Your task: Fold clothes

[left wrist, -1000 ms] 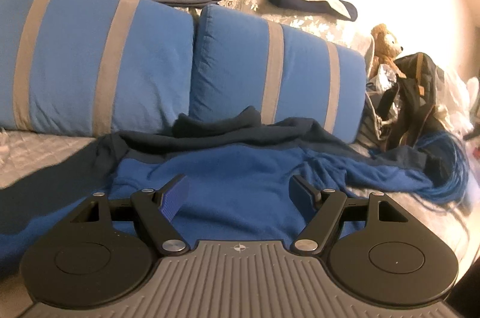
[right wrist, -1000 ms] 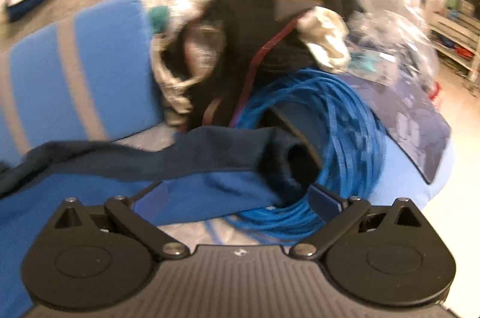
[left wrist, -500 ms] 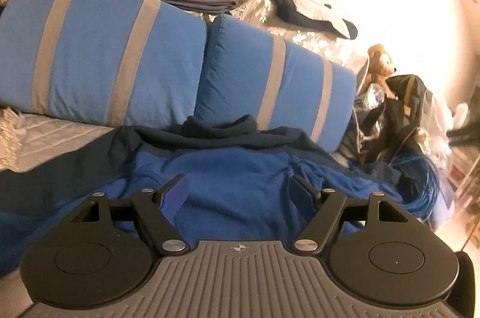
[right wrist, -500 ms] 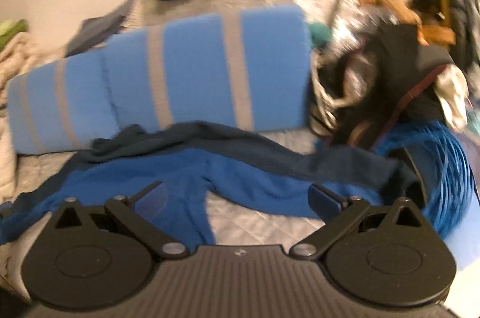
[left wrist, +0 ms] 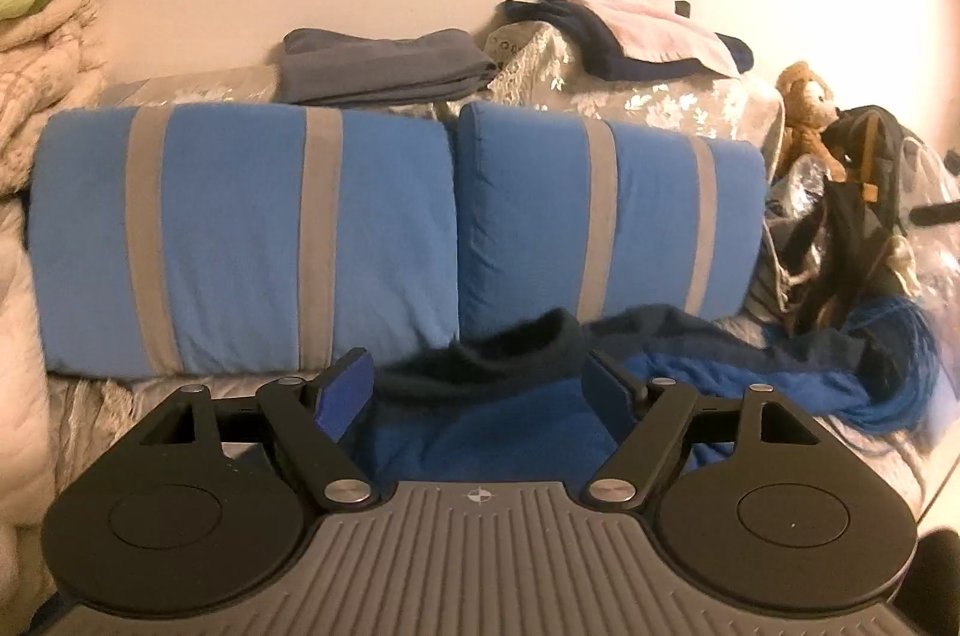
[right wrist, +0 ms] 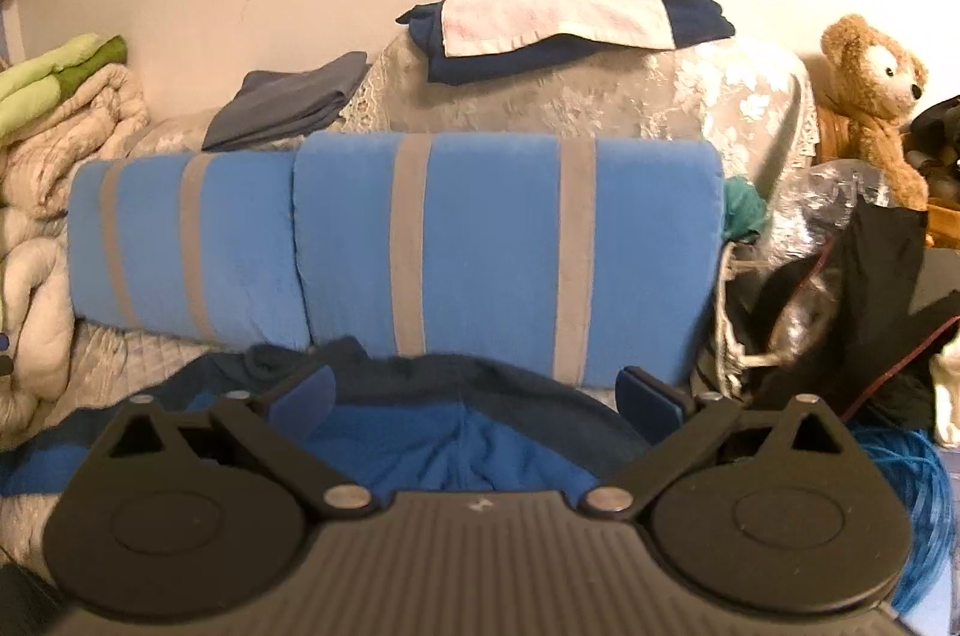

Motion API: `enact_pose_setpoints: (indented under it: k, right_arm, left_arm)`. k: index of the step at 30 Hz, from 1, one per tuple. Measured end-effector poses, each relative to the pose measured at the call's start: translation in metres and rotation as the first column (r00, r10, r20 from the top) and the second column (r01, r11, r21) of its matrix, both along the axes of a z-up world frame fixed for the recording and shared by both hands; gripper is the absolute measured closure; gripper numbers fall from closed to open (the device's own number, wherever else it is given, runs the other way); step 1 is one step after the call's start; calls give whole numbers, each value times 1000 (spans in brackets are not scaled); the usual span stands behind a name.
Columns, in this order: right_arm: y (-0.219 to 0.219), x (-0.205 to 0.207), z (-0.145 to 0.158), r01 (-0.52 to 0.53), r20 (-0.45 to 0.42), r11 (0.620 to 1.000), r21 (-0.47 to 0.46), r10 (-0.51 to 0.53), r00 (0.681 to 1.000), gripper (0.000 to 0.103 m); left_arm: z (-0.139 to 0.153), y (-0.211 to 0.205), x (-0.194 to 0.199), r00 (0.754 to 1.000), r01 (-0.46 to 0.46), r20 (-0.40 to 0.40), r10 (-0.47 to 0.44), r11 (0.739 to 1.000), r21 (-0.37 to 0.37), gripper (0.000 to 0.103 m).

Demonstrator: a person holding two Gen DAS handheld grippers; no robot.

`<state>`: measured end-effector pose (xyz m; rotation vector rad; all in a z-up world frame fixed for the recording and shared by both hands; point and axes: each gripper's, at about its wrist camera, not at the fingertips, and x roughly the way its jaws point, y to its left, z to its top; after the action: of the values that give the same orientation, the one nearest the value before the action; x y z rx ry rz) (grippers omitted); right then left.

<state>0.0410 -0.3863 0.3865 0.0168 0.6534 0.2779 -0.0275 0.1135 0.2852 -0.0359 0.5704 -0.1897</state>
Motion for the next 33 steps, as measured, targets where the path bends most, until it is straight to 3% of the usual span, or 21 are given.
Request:
enact_pose_setpoints:
  k: [5,14,19,23,25,29,30,31,33]
  right_arm:
    - [43,52,-55,-32,-91,998,63,38,995,0]
    - [124,135,-162,-113,-167,993,-40,104,980,0]
    - [149,176,-205,-174,-145,983,-65,163,976,0]
    - [168,198,-229,-293,-84,950,-105,285,955,1]
    - [173,210,-237,-303,-107,953,-17,300,948,0]
    - [174,236,-249,-182,-174,944,274,235,956,0]
    - [177,241,-253,-160,-192,942,295,223,956,0]
    - [182,246,-257,-142,-210,943,302,211,954,3]
    - [193,251,-264,-122,-248,949,291,198,948,48]
  left_arm:
    - [-50,-16,54,999,9,-43,-8,1000,21,27]
    - [-135,-18,146,993,2,-117,6,998,64,27]
    - [-168,12,177,991,-53,-125,45,997,-61,27]
    - [-186,29,184,993,-71,-106,58,990,-124,27]
    - [-193,35,189,992,-80,-109,64,986,-148,27]
    - [-202,42,197,991,-111,-99,94,977,-185,27]
    - [-203,41,197,990,-121,-91,105,974,-193,27]
    - [-203,39,197,991,-121,-82,107,972,-200,27]
    - [-201,30,199,995,-86,-70,72,975,-207,27]
